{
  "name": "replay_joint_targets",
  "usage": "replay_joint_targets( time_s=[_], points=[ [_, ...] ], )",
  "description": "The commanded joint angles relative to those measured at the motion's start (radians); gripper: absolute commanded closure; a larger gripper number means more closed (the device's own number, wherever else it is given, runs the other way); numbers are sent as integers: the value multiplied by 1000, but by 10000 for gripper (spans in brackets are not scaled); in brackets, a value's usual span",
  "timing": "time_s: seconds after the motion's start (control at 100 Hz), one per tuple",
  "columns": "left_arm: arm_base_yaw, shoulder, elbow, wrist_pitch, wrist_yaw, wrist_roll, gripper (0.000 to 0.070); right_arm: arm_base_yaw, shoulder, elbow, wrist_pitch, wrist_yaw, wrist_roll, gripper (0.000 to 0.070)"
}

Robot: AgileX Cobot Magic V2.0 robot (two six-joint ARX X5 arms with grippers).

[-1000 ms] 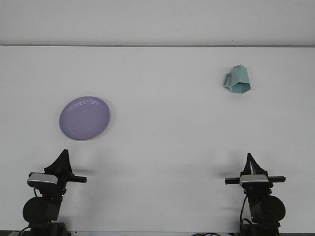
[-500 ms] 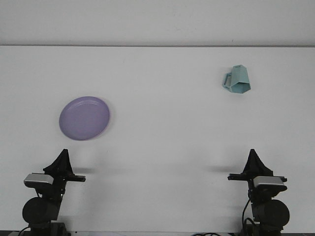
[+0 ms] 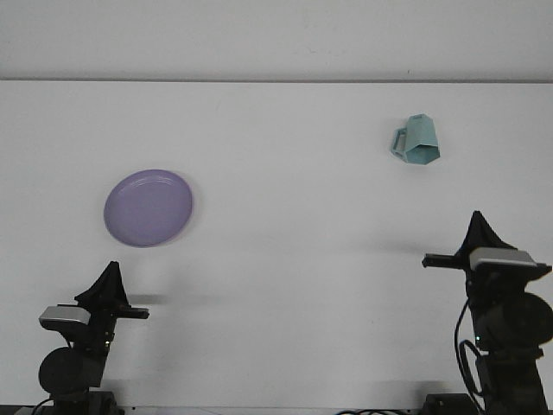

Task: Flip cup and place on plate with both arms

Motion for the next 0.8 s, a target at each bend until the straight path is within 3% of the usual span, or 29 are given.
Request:
replay_joint_targets(
  time_s=[0.0,0.11,0.17,0.42,0.6,0.79],
  points=[
    [1,-1,-14,11,-3,-2,689,0,97,21,34,2,-124,606],
    [1,-1,-14,11,-3,-2,689,-6,230,23,133,2,-206,291],
    [1,-1,-14,10,-3,-2,688,-16,307,23,182,2,-241,205],
    [1,-1,-14,10,-3,-2,688,-113,666,24,537,-11,-272,201],
    [1,-1,-14,9,-3,-2,688,-175,909,60,723,-110,-300,201],
    [1,-1,-14,9,-3,-2,688,-214,1155,219,755,-163,-306,202]
  ],
)
